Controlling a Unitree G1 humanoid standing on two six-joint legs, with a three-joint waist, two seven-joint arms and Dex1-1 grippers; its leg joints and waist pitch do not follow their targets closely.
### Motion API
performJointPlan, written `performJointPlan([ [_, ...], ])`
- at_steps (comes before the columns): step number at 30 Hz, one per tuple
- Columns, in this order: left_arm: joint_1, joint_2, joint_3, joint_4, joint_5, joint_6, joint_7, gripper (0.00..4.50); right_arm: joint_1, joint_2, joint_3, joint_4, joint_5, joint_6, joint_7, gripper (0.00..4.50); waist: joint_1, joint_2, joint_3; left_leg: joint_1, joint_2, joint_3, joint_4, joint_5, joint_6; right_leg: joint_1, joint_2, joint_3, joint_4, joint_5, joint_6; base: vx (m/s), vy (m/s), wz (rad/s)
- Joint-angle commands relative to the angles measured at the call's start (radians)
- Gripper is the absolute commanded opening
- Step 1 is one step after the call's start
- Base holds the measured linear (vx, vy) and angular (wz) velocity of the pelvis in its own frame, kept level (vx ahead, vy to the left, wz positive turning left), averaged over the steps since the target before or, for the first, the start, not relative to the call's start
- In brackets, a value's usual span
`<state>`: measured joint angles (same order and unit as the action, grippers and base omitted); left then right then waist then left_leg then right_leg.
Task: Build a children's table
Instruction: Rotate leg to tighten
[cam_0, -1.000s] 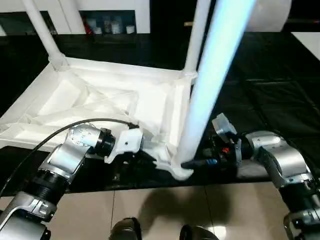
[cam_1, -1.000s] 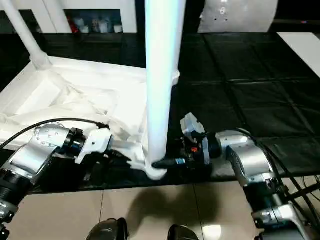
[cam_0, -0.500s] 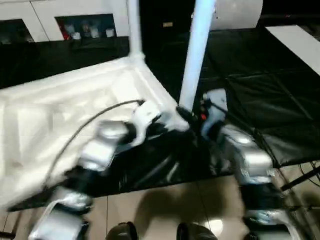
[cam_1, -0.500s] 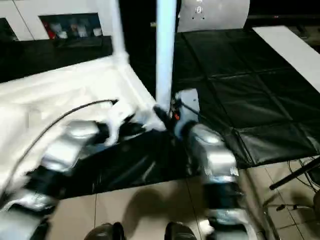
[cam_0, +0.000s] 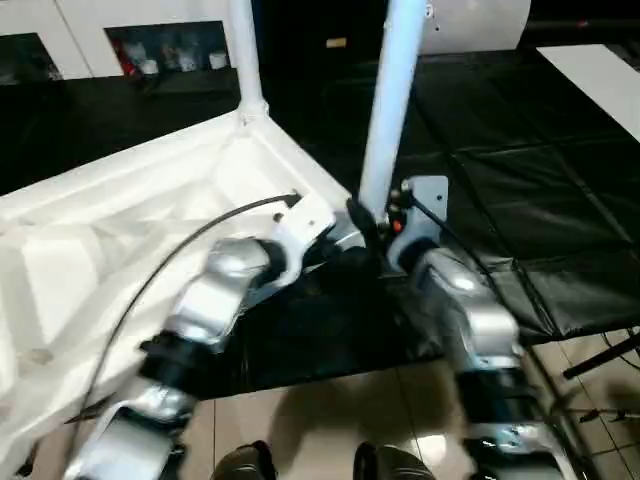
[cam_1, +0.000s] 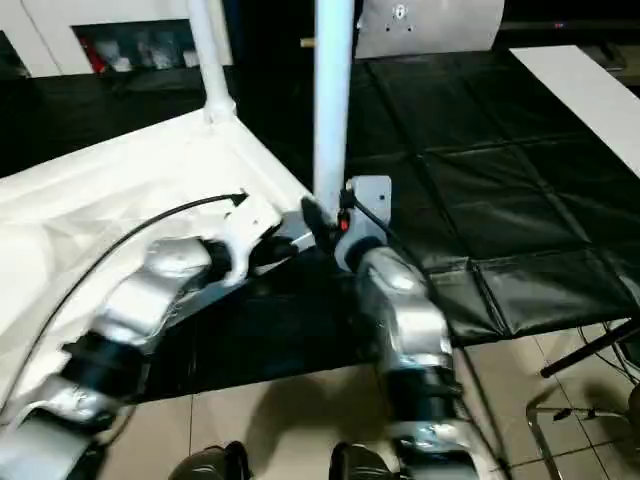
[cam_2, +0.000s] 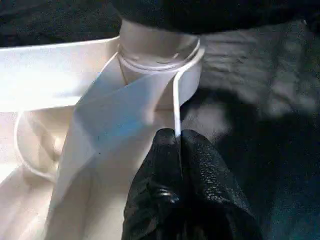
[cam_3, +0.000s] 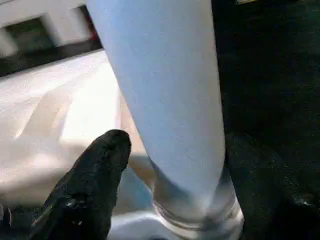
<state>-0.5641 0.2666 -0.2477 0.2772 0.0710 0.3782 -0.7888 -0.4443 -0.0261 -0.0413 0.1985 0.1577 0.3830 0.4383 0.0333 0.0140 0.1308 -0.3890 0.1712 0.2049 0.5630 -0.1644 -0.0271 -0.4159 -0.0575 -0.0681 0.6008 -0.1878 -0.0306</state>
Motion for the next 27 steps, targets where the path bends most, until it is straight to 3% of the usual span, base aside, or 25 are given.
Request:
performJointPlan([
  [1,0.029,0.048,-0.005,-0.025,-0.031,-0.076,-0.096,0.00,0.012,-0.059,0.011,-0.034,0.034,-0.014,0.131,3.69,0.009,0.001,-0.073,0.014,0.061,-0.038,-0.049,-0.094,0.099,0.064,-0.098,0.065,-0.064,-0.059,-0.215,0.000,0.000,0.00],
  [4,0.047,0.109,-0.024,-0.034,-0.049,-0.130,-0.187,0.00,0.009,-0.140,0.018,-0.041,0.071,-0.003,0.268,3.97,0.013,0.002,-0.074,0.019,0.064,-0.035,-0.047,-0.087,0.118,0.059,-0.093,0.061,-0.058,-0.014,-0.246,0.000,0.000,0.00],
  [6,0.053,0.136,-0.035,-0.035,-0.053,-0.153,-0.226,0.00,0.007,-0.181,0.034,-0.041,0.073,-0.010,0.328,4.03,0.016,0.002,-0.073,0.020,0.066,-0.036,-0.048,-0.093,0.120,0.059,-0.094,0.061,-0.057,-0.024,-0.249,0.000,0.000,0.00],
  [7,0.058,0.184,-0.059,-0.028,-0.054,-0.211,-0.305,0.00,0.007,-0.254,0.069,-0.045,0.087,-0.028,0.460,4.03,0.016,0.001,-0.072,0.020,0.066,-0.035,-0.048,-0.099,0.119,0.059,-0.094,0.061,-0.058,-0.031,-0.250,0.000,0.000,0.00],
  [13,0.053,0.265,-0.097,-0.011,-0.085,-0.333,-0.496,0.00,0.001,-0.409,0.144,-0.036,0.143,-0.075,0.802,4.03,0.041,-0.005,-0.071,0.024,0.072,-0.032,-0.046,-0.124,0.117,0.056,-0.096,0.061,-0.060,-0.105,-0.240,0.000,0.000,0.00],
  [15,0.051,0.274,-0.103,-0.007,-0.090,-0.347,-0.520,0.00,-0.003,-0.423,0.149,-0.029,0.152,-0.074,0.844,4.03,0.047,-0.005,-0.072,0.025,0.074,-0.031,-0.046,-0.117,0.116,0.053,-0.096,0.061,-0.056,-0.102,-0.244,0.000,0.000,0.00],
  [16,0.046,0.289,-0.129,0.000,-0.100,-0.385,-0.583,0.00,-0.017,-0.455,0.179,-0.012,0.162,-0.089,0.944,4.03,0.054,-0.012,-0.075,0.025,0.072,-0.031,-0.043,-0.117,0.122,0.054,-0.098,0.060,-0.055,-0.104,-0.251,0.000,0.000,0.00],
  [20,0.040,0.297,-0.156,-0.003,-0.111,-0.417,-0.646,0.00,-0.032,-0.474,0.218,-0.003,0.164,-0.105,1.021,4.03,0.057,-0.014,-0.072,0.024,0.074,-0.030,-0.043,-0.111,0.123,0.051,-0.099,0.061,-0.056,-0.118,-0.250,0.000,0.000,0.00],
  [22,0.033,0.293,-0.173,-0.007,-0.119,-0.436,-0.691,0.00,-0.043,-0.478,0.248,0.004,0.175,-0.096,1.077,3.87,0.060,-0.020,-0.072,0.024,0.074,-0.030,-0.044,-0.125,0.114,0.051,-0.101,0.061,-0.059,-0.155,-0.243,0.000,0.000,0.00],
  [27,0.023,0.283,-0.198,-0.007,-0.119,-0.462,-0.731,0.00,-0.056,-0.480,0.288,0.019,0.174,-0.095,1.142,3.45,0.063,-0.019,-0.069,0.024,0.075,-0.032,-0.045,-0.143,0.098,0.048,-0.103,0.063,-0.062,-0.200,-0.234,0.000,0.000,0.00],
])
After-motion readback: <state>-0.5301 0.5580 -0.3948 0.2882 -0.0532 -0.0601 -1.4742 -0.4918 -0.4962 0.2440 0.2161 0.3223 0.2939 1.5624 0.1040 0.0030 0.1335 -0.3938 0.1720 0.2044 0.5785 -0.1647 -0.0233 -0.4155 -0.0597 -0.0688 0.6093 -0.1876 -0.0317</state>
